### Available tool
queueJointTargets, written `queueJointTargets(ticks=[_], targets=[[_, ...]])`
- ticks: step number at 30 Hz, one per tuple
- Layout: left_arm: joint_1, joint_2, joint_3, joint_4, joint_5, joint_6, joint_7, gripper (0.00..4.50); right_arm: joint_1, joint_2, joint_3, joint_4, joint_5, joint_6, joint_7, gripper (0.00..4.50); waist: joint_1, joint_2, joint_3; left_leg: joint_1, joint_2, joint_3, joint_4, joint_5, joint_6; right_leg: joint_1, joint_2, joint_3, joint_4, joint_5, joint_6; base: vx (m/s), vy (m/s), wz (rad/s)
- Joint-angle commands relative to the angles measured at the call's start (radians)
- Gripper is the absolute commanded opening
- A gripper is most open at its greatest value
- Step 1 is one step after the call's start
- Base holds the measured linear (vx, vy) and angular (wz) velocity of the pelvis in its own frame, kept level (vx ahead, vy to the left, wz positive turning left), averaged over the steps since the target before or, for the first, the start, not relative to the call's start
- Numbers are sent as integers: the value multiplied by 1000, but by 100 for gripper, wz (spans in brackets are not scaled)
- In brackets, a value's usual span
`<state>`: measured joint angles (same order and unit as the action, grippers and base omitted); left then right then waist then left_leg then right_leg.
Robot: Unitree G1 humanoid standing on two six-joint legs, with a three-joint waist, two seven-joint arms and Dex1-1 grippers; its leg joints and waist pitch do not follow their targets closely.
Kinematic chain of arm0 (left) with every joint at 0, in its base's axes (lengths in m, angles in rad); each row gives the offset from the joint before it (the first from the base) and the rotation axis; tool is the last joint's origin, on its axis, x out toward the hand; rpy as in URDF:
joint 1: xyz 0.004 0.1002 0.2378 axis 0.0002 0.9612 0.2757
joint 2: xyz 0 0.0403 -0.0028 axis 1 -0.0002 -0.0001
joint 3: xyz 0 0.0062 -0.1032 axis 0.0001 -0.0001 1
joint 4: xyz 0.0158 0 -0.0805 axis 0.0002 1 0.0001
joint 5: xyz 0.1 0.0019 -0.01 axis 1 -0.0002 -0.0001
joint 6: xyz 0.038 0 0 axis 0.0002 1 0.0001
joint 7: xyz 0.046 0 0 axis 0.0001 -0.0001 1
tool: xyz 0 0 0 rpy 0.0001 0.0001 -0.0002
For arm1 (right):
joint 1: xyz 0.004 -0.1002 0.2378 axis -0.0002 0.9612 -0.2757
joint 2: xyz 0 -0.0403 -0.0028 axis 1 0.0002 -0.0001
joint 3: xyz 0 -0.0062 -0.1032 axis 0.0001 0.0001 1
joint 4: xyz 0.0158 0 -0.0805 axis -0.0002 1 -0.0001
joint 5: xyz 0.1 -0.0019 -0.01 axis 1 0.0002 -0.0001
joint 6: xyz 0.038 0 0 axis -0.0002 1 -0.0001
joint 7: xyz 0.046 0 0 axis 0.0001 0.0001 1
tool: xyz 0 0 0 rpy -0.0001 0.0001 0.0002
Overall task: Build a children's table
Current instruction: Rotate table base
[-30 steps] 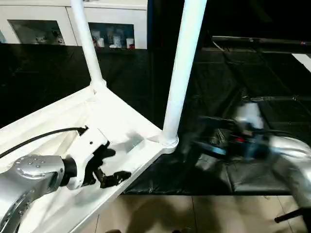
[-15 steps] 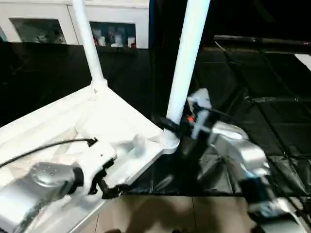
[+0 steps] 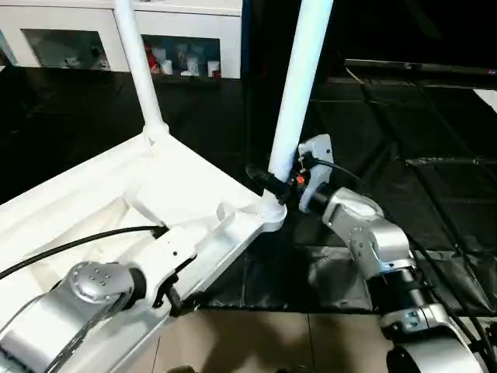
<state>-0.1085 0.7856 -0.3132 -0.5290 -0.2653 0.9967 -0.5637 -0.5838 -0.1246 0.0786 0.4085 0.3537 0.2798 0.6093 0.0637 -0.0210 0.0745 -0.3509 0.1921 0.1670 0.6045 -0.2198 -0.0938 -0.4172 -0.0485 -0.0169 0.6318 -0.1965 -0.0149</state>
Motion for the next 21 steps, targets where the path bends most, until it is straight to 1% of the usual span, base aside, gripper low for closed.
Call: queueJointTargets(ticks=[1, 3, 5, 6, 7, 8, 10, 11, 12, 13, 14, 15, 17, 18, 20, 21], targets=[[9, 45, 37, 31, 65, -26, 34, 450, -6, -48, -129, 45, -9, -23, -86, 269, -1, 15, -56, -3, 17, 0, -74, -109, -12, 52, -57, 36, -70, -148, -195, 0, 0, 0], [6, 50, 46, 35, 68, -35, 34, 450, -3, -55, -139, 42, -4, -23, -92, 251, -1, 14, -56, -5, 17, -1, -75, -115, -13, 54, -57, 36, -71, -163, -189, 0, 0, 0], [-4, 64, 66, 46, 80, -54, 38, 450, 13, -76, -161, 26, 3, -20, -103, 237, 0, 14, -57, -4, 16, -1, -74, -109, -13, 51, -56, 36, -70, -151, -188, 0, 0, 0], [-8, 72, 69, 56, 90, -62, 40, 450, 25, -85, -171, 9, 7, -12, -110, 237, 0, 15, -58, -3, 16, -1, -73, -106, -13, 51, -56, 36, -69, -143, -189, 0, 0, 0], [-9, 77, 70, 60, 94, -68, 40, 450, 31, -90, -176, 1, 9, -9, -112, 232, 1, 16, -59, -4, 16, -1, -73, -98, -13, 52, -55, 36, -67, -127, -190, 0, 0, 0], [-12, 89, 71, 70, 105, -80, 39, 450, 46, -101, -186, -19, 14, 0, -119, 217, 3, 16, -58, -1, 16, 0, -73, -91, -12, 49, -53, 36, -67, -107, -192, 0, 0, 0], [-12, 90, 86, 75, 99, -85, 35, 450, 68, -117, -196, -47, 20, 12, -123, 211, 4, 21, -60, -3, 16, 0, -72, -70, -16, 52, -52, 33, -61, -51, -197, 0, 0, 0], [-11, 85, 98, 76, 87, -87, 28, 450, 85, -125, -201, -67, 22, 20, -125, 209, 4, 20, -61, -3, 16, 0, -71, -63, -16, 53, -51, 32, -59, -35, -199, 0, 0, 0], [-10, 82, 103, 77, 81, -88, 24, 450, 93, -129, -203, -77, 22, 24, -126, 207, 4, 26, -60, -3, 15, 0, -70, -58, -18, 52, -48, 31, -60, -9, -201, 0, 0, 0], [-8, 79, 107, 78, 75, -90, 20, 450, 101, -132, -205, -85, 23, 27, -126, 207, 4, 23, -61, -4, 14, -1, -70, -56, -19, 55, -49, 32, -58, -1, -203, 0, 0, 0], [-6, 71, 111, 81, 61, -98, 9, 450, 114, -136, -205, -101, 25, 32, -124, 206, 5, 28, -60, -4, 14, -1, -71, -64, -22, 55, -49, 31, -60, 2, -204, 0, 0, 0], [-5, 65, 113, 81, 51, -99, 2, 450, 118, -137, -204, -106, 25, 34, -124, 206, 4, 30, -60, -4, 14, -2, -71, -73, -24, 56, -50, 31, -59, 1, -207, 0, 0, 0], [-7, 36, 121, 73, -2, -94, -27, 450, 133, -140, -200, -127, 27, 45, -126, 205, 4, 28, -59, -5, 13, -2, -72, -84, -30, 58, -51, 31, -60, -11, -210, 0, 0, 0], [-13, 24, 123, 71, -22, -91, -37, 450, 137, -141, -197, -134, 28, 51, -128, 205, 2, 30, -58, -4, 14, -3, -73, -94, -32, 58, -50, 30, -61, -18, -212, 0, 0, 0], [-17, 18, 123, 69, -33, -90, -44, 450, 140, -142, -195, -139, 29, 54, -130, 205, 0, 28, -55, -4, 14, -2, -74, -111, -32, 58, -51, 31, -64, -47, -213, 0, 0, 0], [-22, 0, 134, 66, -58, -82, -50, 450, 141, -141, -192, -144, 29, 59, -133, 204, 0, 29, -56, -4, 14, -3, -75, -121, -30, 59, -53, 32, -66, -73, -211, 0, 0, 0]])
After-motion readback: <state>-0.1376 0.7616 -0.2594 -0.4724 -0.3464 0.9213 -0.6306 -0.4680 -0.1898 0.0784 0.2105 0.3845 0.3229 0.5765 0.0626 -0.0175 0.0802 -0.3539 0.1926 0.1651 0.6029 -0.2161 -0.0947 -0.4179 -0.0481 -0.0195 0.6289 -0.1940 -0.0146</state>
